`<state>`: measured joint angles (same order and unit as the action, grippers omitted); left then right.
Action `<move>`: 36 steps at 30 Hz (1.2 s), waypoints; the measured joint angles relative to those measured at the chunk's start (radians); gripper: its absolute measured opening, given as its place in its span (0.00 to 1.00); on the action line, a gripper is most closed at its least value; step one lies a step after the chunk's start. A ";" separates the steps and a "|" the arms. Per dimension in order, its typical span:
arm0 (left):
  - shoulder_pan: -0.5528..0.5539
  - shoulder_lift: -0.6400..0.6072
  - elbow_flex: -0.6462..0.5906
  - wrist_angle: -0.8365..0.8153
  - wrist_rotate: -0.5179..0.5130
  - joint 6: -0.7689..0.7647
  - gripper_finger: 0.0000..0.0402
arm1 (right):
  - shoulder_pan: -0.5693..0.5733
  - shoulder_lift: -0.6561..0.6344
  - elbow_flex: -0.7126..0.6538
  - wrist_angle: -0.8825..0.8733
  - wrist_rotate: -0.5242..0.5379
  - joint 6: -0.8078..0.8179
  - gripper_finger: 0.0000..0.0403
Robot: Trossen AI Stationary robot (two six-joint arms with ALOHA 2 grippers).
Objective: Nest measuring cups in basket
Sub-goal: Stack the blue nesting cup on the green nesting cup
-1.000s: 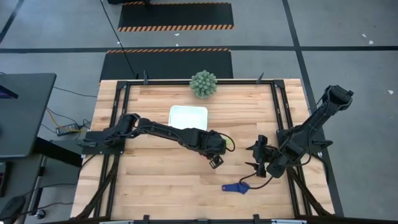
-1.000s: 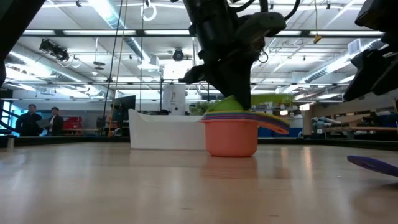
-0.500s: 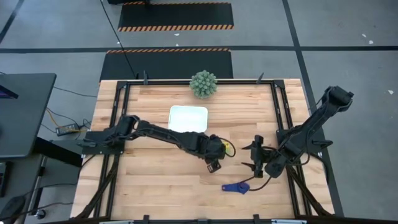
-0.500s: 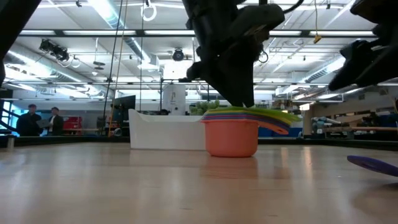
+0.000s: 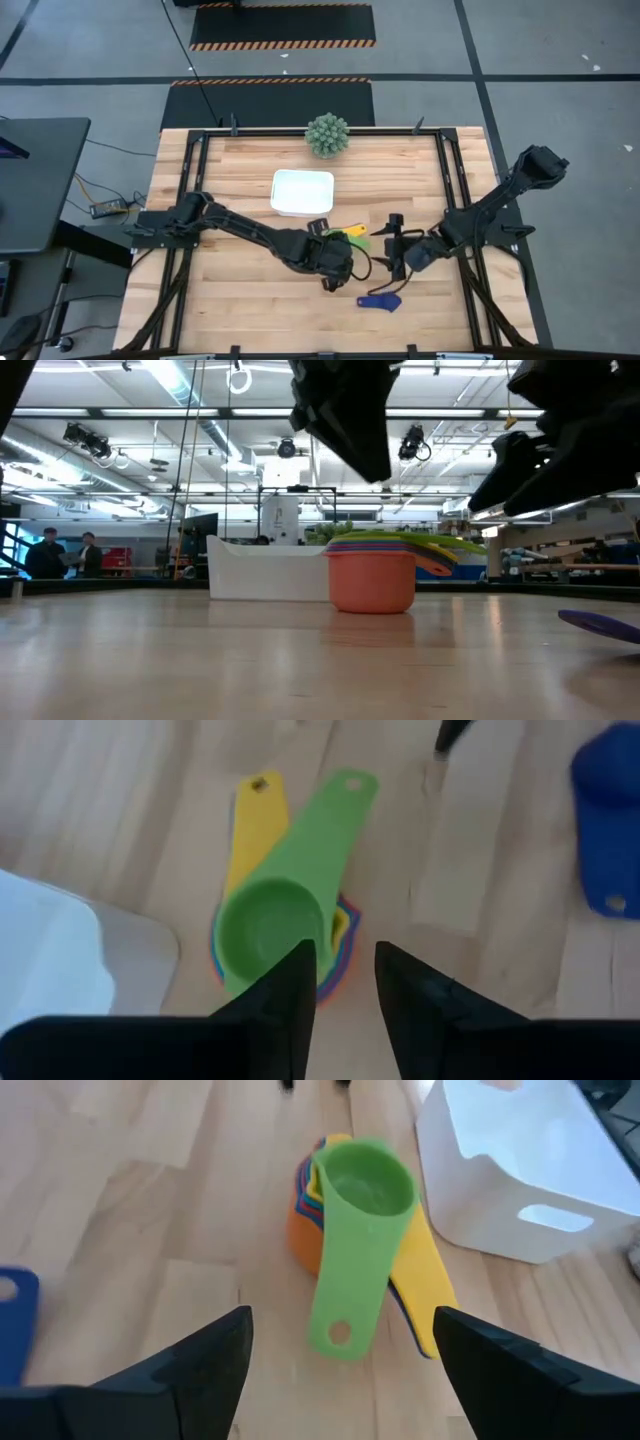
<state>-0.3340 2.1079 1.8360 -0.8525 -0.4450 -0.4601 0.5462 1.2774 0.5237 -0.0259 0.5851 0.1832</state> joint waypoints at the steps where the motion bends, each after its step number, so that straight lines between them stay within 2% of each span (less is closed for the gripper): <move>1: -0.004 -0.004 0.001 0.005 -0.011 0.001 0.28 | -0.019 0.001 0.000 0.006 -0.030 -0.014 0.79; 3: -0.018 -0.008 0.000 -0.005 -0.036 0.006 0.28 | -0.055 0.011 0.000 0.032 -0.075 -0.037 0.80; 7: -0.051 -0.008 0.000 -0.016 -0.082 0.010 0.28 | -0.101 0.050 0.000 0.080 -0.091 -0.094 0.80; 14: -0.072 -0.008 0.000 -0.020 -0.086 0.000 0.28 | -0.144 0.107 0.000 0.170 -0.093 -0.209 0.83; 18: -0.076 -0.008 0.000 -0.017 -0.073 0.000 0.28 | -0.183 0.137 0.018 0.175 -0.165 -0.225 0.85; 21: -0.077 -0.008 0.000 -0.013 -0.063 0.000 0.28 | -0.216 0.168 0.057 0.138 -0.220 -0.250 0.85; 25: -0.080 -0.008 0.000 -0.009 -0.053 0.000 0.28 | -0.250 0.200 0.108 0.045 -0.205 -0.291 0.82; 31: -0.084 -0.008 0.000 -0.011 -0.037 0.000 0.28 | -0.270 0.201 0.163 -0.111 -0.085 -0.314 0.79; 36: -0.085 -0.008 0.000 -0.014 -0.036 0.000 0.28 | -0.271 0.185 0.165 -0.134 -0.171 -0.372 0.79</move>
<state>-0.4191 2.0995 1.8355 -0.8669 -0.4808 -0.4598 0.2748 1.4623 0.6891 -0.1599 0.4143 -0.1884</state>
